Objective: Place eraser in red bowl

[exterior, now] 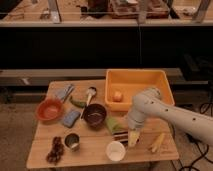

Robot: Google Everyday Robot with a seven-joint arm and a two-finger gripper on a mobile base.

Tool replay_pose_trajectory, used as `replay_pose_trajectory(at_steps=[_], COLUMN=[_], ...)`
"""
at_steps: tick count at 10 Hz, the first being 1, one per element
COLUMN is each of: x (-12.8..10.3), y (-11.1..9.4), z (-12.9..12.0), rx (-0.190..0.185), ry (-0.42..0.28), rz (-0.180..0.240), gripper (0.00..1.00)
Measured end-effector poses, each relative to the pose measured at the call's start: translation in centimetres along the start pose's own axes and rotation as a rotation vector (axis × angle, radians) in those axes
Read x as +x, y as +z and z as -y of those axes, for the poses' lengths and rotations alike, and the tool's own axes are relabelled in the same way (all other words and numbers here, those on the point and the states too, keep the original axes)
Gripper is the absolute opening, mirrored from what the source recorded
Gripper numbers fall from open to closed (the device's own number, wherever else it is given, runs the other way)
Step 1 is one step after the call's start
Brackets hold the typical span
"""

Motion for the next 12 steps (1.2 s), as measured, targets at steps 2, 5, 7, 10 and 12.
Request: replay_pose_trajectory(at_steps=[2,5,7,10,12], x=[-0.2,-0.2,0.2,1.1,1.9], y=[0.4,1.5,2.3,3.2,3.4], z=[0.1,0.2,0.1,0.0,-0.1], rx=[-0.007,-0.006,0.005,0.012,0.015], ry=[-0.013,-0.018,-0.015,-0.003,0.006], rz=[-0.012,-0.029,-0.049,-0.069,-0.076], gripper=[0.8,0.8,0.8,0.8,0.8])
